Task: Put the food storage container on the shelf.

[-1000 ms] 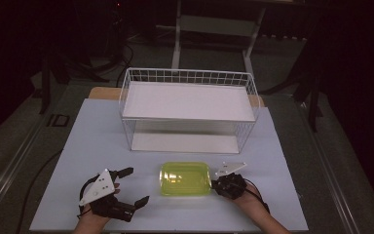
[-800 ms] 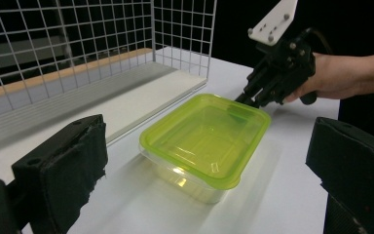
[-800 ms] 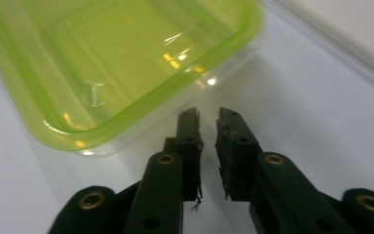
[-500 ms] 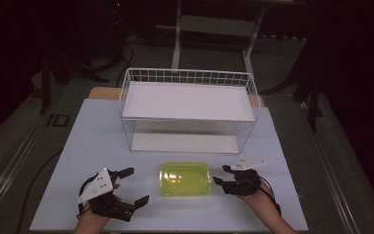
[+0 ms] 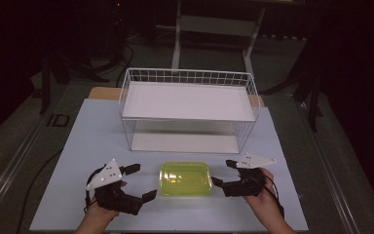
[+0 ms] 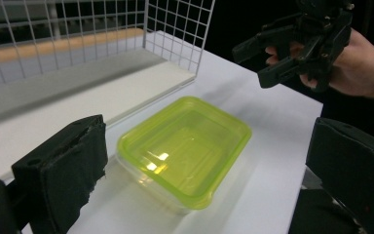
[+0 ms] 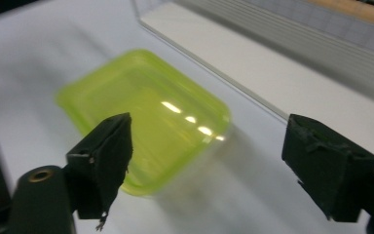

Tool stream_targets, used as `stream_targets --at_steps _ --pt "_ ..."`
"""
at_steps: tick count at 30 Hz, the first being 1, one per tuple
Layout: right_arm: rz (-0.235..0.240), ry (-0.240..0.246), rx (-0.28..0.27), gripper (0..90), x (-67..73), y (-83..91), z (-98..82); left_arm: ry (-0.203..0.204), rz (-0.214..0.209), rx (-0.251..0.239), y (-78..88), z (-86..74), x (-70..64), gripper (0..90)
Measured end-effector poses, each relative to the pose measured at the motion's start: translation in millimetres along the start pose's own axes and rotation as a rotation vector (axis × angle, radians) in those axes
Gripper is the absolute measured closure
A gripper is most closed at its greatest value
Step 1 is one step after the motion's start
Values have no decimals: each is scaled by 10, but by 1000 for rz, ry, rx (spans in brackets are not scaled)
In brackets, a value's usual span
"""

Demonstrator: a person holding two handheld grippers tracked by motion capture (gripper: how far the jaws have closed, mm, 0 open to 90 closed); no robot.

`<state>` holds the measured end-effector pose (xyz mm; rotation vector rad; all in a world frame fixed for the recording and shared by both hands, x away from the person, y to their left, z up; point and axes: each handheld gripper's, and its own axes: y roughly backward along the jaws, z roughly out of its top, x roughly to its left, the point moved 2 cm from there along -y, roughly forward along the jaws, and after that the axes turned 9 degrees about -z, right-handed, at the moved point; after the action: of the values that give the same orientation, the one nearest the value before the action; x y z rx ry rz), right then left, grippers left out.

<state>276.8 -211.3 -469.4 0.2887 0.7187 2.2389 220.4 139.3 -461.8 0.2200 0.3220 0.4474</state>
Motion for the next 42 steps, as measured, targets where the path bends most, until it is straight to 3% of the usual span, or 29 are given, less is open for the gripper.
stream_targets --at_steps 3,5,7,9,12,14,15,17,18,20,21,23,26,28,30,34,37,42 --pt "-19 17 -11 209 30 21 43 81 0 29 -60 60 57 22" --pt "-33 8 37 185 32 9 70 132 18 68 -111 83 108 22" --pt "-21 -55 73 173 5 -24 80 174 40 102 -166 91 145 23" --pt "47 -128 102 151 -31 -66 84 226 57 133 -221 91 181 28" --pt "101 -213 143 138 -68 -113 78 301 78 167 -294 69 233 28" --pt "92 -272 175 138 -80 -149 65 351 80 189 -345 38 280 28" --pt "114 -319 195 128 -92 -175 56 380 89 199 -367 18 305 28" --pt "102 -400 215 123 -122 -222 36 429 84 210 -414 -19 346 29" --pt "105 -416 218 115 -132 -238 26 445 93 224 -443 -46 367 34" --pt "93 -481 251 115 -159 -286 -11 475 118 237 -488 -88 399 70" --pt "110 -506 270 115 -168 -309 -35 499 133 250 -510 -109 424 71" --pt "125 -549 300 136 -185 -354 -77 552 148 241 -538 -146 469 160" --pt "137 -599 336 156 -215 -433 -138 585 137 248 -591 -184 499 164" --pt "151 -628 355 212 -222 -471 -168 623 119 248 -620 -210 503 216" --pt "162 -642 367 254 -218 -497 -187 633 111 261 -651 -237 499 253" --pt "165 -657 390 379 -195 -546 -203 660 107 268 -688 -291 515 387" --pt "181 -663 405 458 -186 -582 -208 685 81 263 -692 -326 528 493" --pt "180 -679 419 540 -188 -611 -219 707 73 267 -692 -376 530 596"
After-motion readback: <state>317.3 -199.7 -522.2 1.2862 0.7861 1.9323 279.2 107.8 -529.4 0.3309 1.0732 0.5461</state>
